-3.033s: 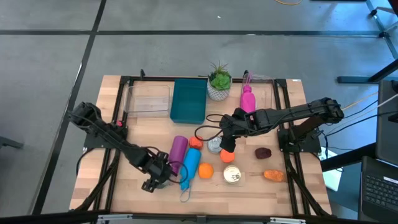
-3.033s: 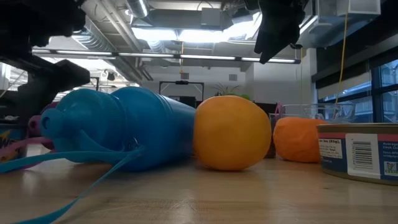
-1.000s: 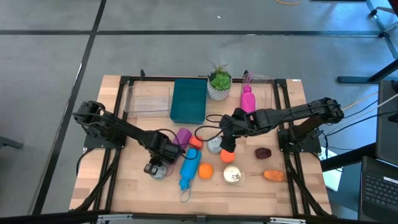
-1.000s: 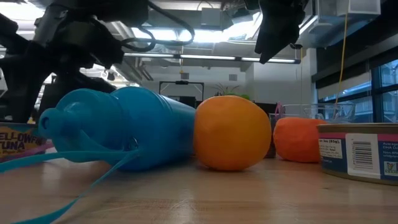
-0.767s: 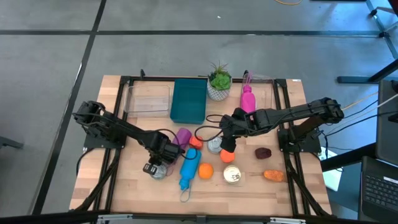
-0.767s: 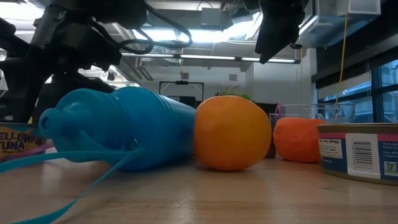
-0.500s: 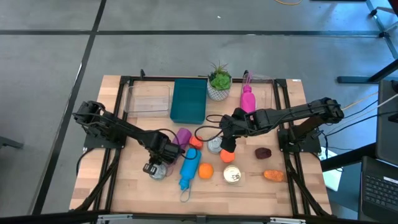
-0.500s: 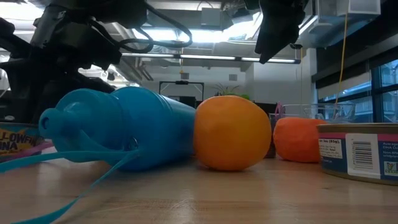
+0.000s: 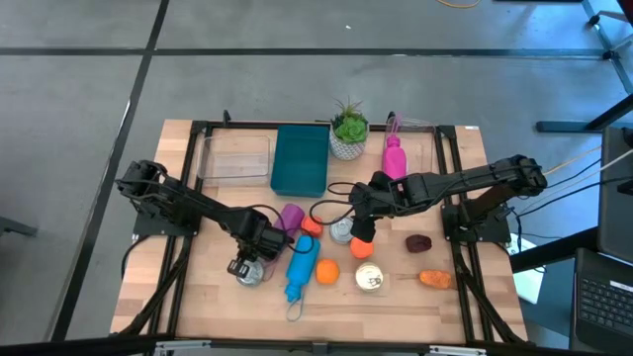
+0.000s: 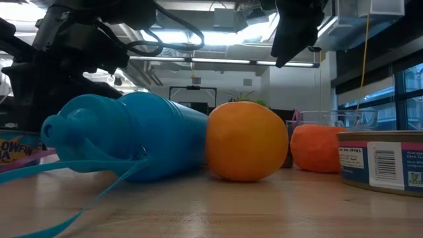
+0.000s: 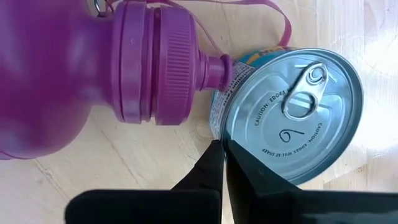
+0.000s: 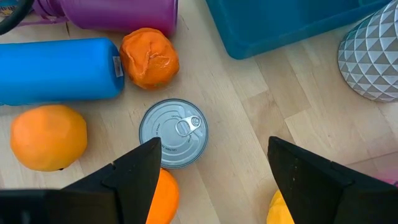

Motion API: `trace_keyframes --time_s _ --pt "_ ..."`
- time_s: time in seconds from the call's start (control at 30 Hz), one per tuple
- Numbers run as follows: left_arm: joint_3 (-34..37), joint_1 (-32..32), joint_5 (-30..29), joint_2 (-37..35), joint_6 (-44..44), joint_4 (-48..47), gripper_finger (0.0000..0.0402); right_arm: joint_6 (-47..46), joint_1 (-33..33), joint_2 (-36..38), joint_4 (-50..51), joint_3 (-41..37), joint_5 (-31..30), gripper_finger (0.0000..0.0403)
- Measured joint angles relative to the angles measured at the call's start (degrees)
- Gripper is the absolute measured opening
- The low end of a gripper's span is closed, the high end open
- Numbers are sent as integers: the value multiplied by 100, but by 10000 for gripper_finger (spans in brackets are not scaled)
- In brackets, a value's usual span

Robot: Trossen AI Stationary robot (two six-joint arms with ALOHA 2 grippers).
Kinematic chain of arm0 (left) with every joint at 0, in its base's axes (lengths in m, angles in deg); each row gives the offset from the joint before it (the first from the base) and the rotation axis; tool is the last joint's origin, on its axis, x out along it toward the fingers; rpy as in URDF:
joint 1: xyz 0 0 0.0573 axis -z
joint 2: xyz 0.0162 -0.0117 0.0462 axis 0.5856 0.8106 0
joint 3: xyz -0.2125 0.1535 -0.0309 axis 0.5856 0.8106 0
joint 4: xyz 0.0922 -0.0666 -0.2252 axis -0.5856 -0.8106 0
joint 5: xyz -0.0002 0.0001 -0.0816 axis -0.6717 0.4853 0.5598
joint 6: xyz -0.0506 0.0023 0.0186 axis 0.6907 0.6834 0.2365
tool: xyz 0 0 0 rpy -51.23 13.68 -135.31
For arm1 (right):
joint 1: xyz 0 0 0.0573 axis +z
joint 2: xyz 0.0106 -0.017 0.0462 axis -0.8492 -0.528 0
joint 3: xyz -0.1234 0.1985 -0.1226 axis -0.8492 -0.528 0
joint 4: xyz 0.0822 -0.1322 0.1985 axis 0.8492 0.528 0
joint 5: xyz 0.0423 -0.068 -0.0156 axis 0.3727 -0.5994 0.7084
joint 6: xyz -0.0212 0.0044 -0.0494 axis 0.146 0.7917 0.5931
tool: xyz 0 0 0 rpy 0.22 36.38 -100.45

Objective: Pick & Place Food Item
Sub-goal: Put the light blue tuna can into the left transparent bin, then put the purple water bottle into the right transparent bin

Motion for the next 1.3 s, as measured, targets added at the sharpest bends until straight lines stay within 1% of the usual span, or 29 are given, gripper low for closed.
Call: trace_keyframes --time_s 0.17,0.4,0.63,0.83,1.1,1.3 --pt "-4 0 -49 -2 -11 -110 1 11 0 0 0 0 0 290" --pt "-17 0 -340 -46 -44 -355 2 9 0 0 0 0 0 290" --pt "-557 -19 -808 -237 -109 -947 2 7 2 0 24 0 1 290" --pt "-854 -80 -1221 -605 -190 -1137 2 -4 31 0 68 0 0 290" --pt "-855 -142 -1171 -689 20 -1120 4 -64 215 2 92 0 -31 290" --pt "-855 -139 -1209 -671 6 -704 4 -256 414 1 176 0 -282 290"
